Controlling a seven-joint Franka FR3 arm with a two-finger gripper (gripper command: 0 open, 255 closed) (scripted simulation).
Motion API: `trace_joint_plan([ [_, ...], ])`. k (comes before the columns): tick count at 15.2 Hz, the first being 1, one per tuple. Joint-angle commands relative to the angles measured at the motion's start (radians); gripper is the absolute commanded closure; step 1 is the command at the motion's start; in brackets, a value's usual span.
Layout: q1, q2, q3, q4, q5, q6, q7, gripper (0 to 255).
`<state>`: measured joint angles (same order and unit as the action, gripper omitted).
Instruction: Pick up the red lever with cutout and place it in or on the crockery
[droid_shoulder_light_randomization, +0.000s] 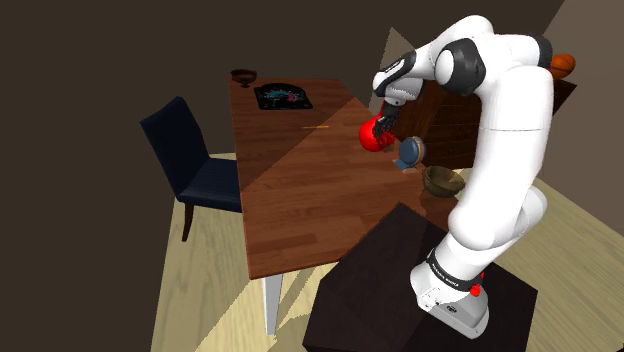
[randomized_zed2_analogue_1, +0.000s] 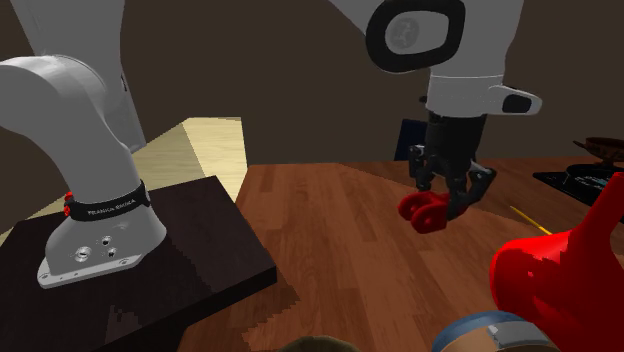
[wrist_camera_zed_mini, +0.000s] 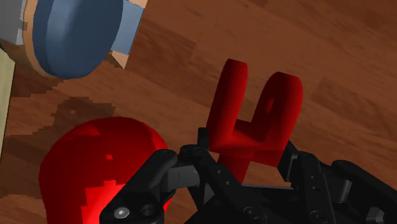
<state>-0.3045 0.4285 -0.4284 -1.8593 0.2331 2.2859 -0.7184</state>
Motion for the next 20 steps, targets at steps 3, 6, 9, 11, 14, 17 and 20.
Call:
trace_joint_plan([
  [3, -0.030, -0.083, -0.033, -0.111, -0.018, 0.031, -0.069, 255],
  [6, -0.056, -0.135, -0.058, -0.185, -0.032, 0.055, -0.120, 255],
  [9, -0.085, -0.182, -0.085, -0.248, -0.046, 0.073, -0.174, 255],
  [11, -0.106, -0.210, -0.104, -0.285, -0.056, 0.083, -0.212, 255],
  [14, -0.141, -0.247, -0.133, -0.331, -0.070, 0.095, -0.270, 255],
  [17, -0.178, -0.277, -0.164, -0.366, -0.081, 0.102, -0.333, 255],
  [20, -0.217, -0.299, -0.195, -0.391, -0.089, 0.105, -0.399, 255],
])
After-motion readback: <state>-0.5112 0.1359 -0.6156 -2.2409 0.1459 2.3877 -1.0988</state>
